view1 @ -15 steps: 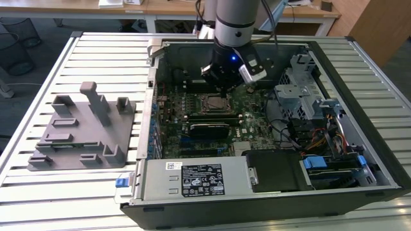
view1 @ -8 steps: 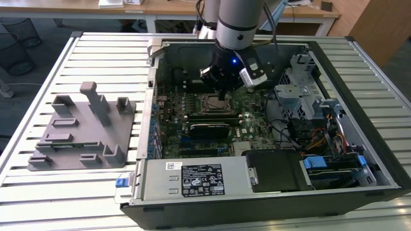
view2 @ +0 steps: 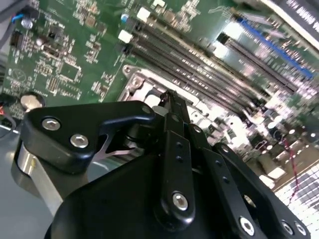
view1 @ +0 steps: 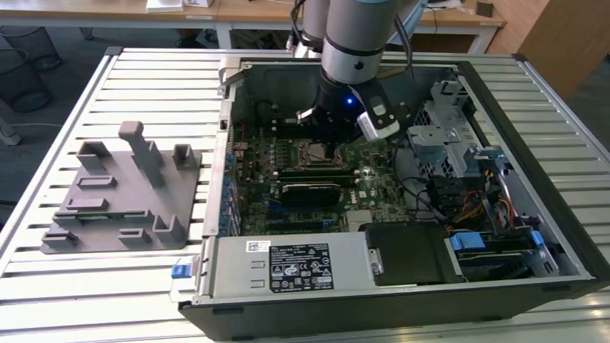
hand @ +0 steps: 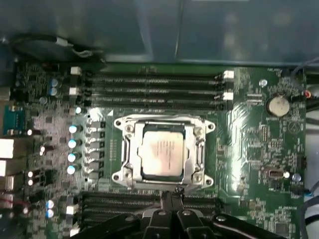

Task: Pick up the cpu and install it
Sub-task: 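Install the second cpu locking lever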

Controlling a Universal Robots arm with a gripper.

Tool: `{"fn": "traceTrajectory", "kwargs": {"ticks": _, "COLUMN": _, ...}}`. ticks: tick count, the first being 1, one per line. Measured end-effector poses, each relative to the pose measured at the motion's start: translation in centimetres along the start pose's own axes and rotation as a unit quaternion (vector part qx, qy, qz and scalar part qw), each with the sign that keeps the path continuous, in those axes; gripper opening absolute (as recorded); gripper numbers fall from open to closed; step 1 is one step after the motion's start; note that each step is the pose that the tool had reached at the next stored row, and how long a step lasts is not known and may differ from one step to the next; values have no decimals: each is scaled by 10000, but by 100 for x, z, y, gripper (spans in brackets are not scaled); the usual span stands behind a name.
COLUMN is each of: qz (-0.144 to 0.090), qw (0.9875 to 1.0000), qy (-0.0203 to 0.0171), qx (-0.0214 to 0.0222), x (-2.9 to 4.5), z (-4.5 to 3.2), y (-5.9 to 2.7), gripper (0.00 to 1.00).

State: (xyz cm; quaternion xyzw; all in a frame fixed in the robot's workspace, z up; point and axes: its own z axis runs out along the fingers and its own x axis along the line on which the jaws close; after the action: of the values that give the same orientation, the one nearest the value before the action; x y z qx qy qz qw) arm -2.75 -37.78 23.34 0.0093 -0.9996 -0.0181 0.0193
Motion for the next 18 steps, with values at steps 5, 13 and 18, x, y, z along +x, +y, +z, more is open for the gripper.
{"fn": "traceTrajectory", "kwargs": {"ticks": 5, "qz": -19, "qw": 10000, "qy": 0, "qx": -3, "x": 107, "z": 5, "y": -25, "gripper": 11}}
{"fn": "traceTrajectory", "kwargs": {"ticks": 13, "qz": -40, "qw": 10000, "qy": 1, "qx": -13, "x": 273, "z": 64, "y": -32, "gripper": 11}}
{"fn": "traceTrajectory", "kwargs": {"ticks": 18, "qz": -43, "qw": 10000, "qy": 0, "qx": -72, "x": 280, "z": 132, "y": -65, "gripper": 11}}
